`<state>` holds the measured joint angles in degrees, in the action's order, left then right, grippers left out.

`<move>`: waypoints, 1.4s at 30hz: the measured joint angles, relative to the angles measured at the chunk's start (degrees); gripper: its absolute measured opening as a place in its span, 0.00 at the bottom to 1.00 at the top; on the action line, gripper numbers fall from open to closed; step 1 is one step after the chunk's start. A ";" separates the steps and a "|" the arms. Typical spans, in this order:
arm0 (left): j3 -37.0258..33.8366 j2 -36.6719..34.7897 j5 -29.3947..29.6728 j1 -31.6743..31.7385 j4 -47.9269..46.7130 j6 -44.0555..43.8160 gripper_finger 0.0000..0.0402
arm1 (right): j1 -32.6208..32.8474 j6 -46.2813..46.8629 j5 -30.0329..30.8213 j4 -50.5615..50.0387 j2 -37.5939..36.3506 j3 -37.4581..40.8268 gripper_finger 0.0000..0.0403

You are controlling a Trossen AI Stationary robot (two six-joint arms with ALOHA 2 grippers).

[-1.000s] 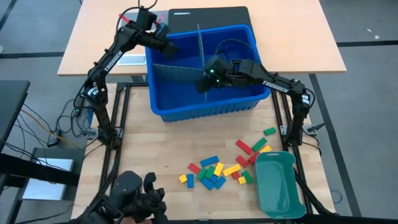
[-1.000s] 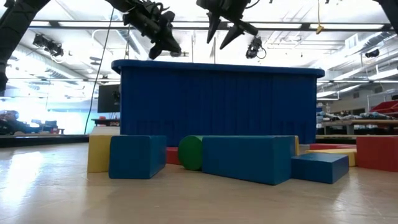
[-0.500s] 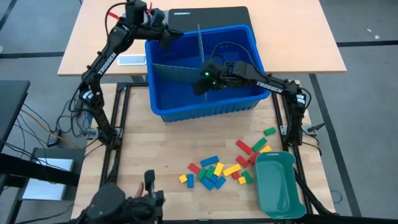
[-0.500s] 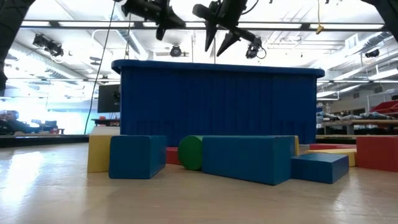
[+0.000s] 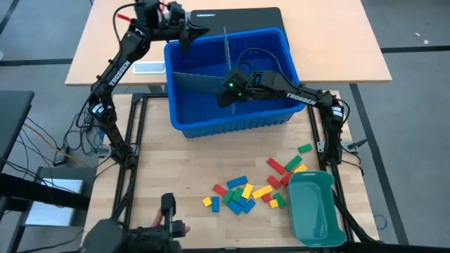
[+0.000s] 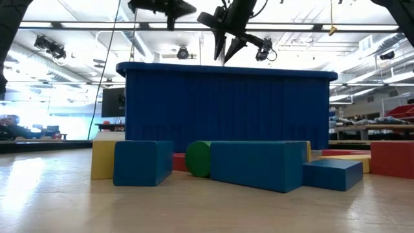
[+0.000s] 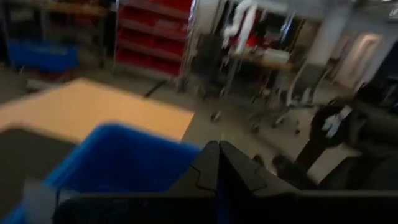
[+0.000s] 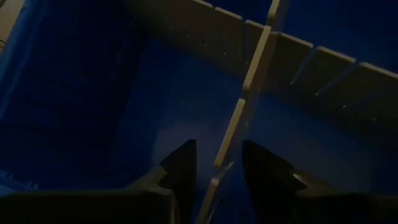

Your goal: Sort Items/Unsort Items

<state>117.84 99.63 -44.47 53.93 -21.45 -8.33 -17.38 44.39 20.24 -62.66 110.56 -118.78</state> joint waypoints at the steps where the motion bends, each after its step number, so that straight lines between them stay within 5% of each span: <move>1: 0.00 -0.16 -0.67 0.00 2.14 -1.24 0.04 | 0.01 -0.11 0.04 0.03 0.01 0.00 0.28; 9: 0.00 -0.32 -4.79 -1.69 25.40 -16.97 0.04 | 0.04 -1.02 0.55 -0.10 -0.02 0.00 0.05; 14: 0.00 -0.39 -7.42 -2.35 36.71 -26.62 0.04 | 0.02 -1.00 0.47 -0.10 -0.02 0.00 0.02; 21: 0.00 -0.37 -11.84 -2.34 27.75 -23.09 0.04 | -0.31 -1.35 0.08 1.36 -0.53 2.67 0.03; 33: 0.00 -0.30 -10.84 -2.32 13.85 -12.62 0.04 | -0.33 -2.58 -0.83 6.60 -0.48 6.64 0.03; 42: 0.00 -0.28 -10.64 -2.32 8.85 -9.82 0.04 | -1.14 -5.71 -1.02 5.03 -0.22 -2.38 0.28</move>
<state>117.84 99.35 -55.11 51.62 -12.60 -18.15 -18.52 38.68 19.22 -57.63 110.34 -121.17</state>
